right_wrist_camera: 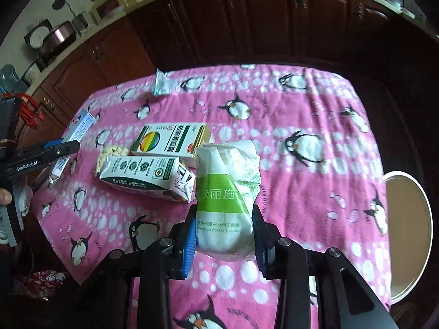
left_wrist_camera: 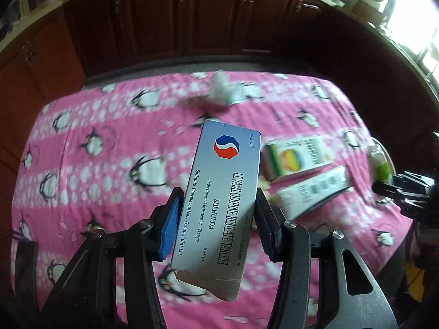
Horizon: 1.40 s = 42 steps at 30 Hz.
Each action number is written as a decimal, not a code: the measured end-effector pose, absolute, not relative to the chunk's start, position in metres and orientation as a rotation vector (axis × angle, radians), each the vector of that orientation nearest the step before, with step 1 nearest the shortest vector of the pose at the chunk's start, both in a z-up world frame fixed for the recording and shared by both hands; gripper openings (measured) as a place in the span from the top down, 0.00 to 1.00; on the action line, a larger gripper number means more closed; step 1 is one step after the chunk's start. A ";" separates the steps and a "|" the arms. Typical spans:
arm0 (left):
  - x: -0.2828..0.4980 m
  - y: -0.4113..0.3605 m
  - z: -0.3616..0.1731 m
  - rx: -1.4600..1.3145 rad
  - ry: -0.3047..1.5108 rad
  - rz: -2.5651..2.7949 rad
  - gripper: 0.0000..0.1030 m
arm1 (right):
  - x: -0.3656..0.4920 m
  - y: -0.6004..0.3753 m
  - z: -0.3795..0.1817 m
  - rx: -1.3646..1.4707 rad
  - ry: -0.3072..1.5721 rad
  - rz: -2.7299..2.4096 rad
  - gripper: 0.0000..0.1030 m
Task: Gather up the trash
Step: 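Carry medicine box and tissue pack to the white bucket and open both tools inside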
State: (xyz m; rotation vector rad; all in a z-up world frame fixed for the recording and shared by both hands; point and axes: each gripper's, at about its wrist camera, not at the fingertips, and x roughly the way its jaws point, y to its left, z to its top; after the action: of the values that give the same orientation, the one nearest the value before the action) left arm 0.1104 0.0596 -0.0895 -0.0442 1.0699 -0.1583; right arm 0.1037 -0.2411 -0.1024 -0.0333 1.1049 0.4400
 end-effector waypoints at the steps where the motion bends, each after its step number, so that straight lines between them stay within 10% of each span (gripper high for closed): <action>1: 0.112 0.053 -0.088 -0.038 1.066 -0.168 0.53 | 0.102 -0.244 -0.099 -0.027 1.099 0.437 0.67; 42: 0.136 -0.272 -0.077 0.197 1.038 -0.607 0.53 | 0.072 -0.462 -0.074 0.157 1.027 0.061 0.67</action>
State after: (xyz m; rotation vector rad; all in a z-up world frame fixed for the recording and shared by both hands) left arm 0.1359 -0.2724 -0.0768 0.1966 1.0384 -0.6073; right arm 0.0720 -0.4620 -0.0744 0.1569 1.0265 0.0607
